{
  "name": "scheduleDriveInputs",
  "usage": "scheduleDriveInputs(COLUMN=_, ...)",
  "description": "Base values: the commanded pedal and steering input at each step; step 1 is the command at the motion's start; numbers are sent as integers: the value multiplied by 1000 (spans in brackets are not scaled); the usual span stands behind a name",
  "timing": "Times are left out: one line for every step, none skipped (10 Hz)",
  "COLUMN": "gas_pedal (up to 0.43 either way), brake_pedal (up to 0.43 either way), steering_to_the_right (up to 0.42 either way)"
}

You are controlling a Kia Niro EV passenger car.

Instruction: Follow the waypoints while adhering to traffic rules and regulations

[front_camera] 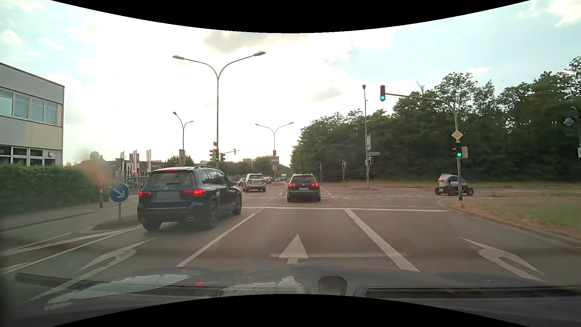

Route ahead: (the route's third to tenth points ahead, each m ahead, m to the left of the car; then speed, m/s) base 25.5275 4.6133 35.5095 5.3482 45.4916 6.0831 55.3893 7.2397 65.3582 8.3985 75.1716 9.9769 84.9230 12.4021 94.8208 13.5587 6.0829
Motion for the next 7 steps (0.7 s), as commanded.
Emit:
scheduleDriveInputs(gas_pedal=350, brake_pedal=0, steering_to_the_right=2)
scheduleDriveInputs(gas_pedal=339, brake_pedal=0, steering_to_the_right=2)
scheduleDriveInputs(gas_pedal=339, brake_pedal=0, steering_to_the_right=2)
scheduleDriveInputs(gas_pedal=319, brake_pedal=0, steering_to_the_right=1)
scheduleDriveInputs(gas_pedal=311, brake_pedal=0, steering_to_the_right=0)
scheduleDriveInputs(gas_pedal=287, brake_pedal=0, steering_to_the_right=0)
scheduleDriveInputs(gas_pedal=287, brake_pedal=0, steering_to_the_right=0)
